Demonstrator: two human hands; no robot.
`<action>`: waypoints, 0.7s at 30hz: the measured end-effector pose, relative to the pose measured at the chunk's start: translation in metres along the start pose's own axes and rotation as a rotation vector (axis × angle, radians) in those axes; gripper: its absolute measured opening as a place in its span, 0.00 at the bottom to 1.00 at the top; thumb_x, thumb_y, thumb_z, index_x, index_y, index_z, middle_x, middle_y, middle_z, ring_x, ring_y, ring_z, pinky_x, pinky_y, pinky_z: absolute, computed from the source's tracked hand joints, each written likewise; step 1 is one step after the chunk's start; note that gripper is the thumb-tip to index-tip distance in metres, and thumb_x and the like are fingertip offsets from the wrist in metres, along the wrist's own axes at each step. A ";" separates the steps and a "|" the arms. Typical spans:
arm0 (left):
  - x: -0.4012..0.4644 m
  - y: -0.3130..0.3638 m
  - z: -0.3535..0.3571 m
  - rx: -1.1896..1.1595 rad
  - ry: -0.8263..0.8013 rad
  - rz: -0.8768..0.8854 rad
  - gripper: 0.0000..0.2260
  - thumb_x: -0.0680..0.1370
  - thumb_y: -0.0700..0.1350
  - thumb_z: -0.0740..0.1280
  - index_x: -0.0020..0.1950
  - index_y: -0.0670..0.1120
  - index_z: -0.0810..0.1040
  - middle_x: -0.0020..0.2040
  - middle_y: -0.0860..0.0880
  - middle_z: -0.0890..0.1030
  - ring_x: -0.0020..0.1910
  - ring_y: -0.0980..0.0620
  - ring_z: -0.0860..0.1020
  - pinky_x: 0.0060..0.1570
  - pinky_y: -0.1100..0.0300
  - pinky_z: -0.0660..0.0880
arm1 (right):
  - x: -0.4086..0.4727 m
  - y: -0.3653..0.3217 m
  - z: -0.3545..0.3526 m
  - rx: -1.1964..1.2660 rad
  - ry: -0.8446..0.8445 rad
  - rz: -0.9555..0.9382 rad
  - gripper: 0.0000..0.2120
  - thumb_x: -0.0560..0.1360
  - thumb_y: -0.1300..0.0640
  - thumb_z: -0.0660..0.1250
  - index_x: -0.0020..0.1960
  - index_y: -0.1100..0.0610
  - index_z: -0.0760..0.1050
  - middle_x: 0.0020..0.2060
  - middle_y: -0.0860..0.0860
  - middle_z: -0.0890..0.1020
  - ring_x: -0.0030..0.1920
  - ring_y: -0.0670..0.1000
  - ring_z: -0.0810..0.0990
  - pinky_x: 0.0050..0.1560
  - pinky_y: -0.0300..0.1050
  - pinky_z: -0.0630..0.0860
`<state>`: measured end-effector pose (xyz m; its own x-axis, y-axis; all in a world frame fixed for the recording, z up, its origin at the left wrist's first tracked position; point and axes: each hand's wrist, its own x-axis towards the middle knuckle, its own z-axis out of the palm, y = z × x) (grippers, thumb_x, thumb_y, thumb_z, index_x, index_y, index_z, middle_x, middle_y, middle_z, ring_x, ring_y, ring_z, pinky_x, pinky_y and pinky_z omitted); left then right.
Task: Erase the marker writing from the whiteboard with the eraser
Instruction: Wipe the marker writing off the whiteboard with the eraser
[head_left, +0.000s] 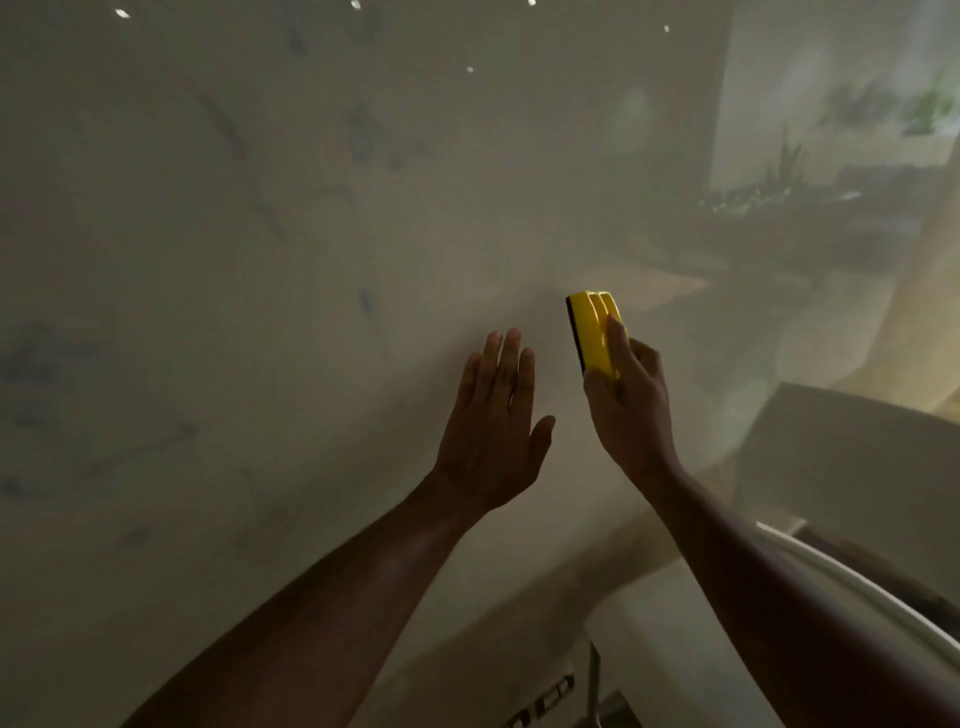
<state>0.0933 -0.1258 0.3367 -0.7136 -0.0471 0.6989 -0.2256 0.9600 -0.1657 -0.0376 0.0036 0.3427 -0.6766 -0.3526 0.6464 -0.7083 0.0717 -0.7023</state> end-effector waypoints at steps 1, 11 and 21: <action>0.007 -0.008 -0.016 0.021 0.038 0.002 0.33 0.85 0.56 0.58 0.82 0.35 0.57 0.83 0.33 0.55 0.83 0.34 0.50 0.81 0.38 0.53 | 0.009 -0.017 0.003 0.011 0.026 -0.038 0.31 0.80 0.62 0.65 0.80 0.53 0.59 0.66 0.60 0.70 0.57 0.50 0.71 0.46 0.26 0.69; 0.047 -0.108 -0.202 0.261 0.311 0.018 0.33 0.85 0.55 0.56 0.81 0.33 0.58 0.82 0.32 0.54 0.83 0.33 0.50 0.81 0.38 0.49 | 0.065 -0.202 0.040 0.147 0.195 -0.315 0.30 0.81 0.58 0.65 0.80 0.54 0.59 0.64 0.60 0.70 0.51 0.51 0.74 0.42 0.25 0.69; 0.035 -0.217 -0.364 0.544 0.441 0.005 0.32 0.85 0.55 0.55 0.80 0.31 0.58 0.82 0.30 0.55 0.82 0.31 0.52 0.81 0.37 0.49 | 0.107 -0.360 0.080 0.171 0.263 -0.440 0.32 0.78 0.49 0.59 0.80 0.52 0.56 0.65 0.61 0.68 0.62 0.63 0.72 0.63 0.54 0.74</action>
<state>0.3587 -0.2356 0.6500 -0.4058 0.1841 0.8952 -0.6051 0.6800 -0.4141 0.1607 -0.1343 0.6409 -0.3666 -0.0682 0.9279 -0.9080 -0.1909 -0.3728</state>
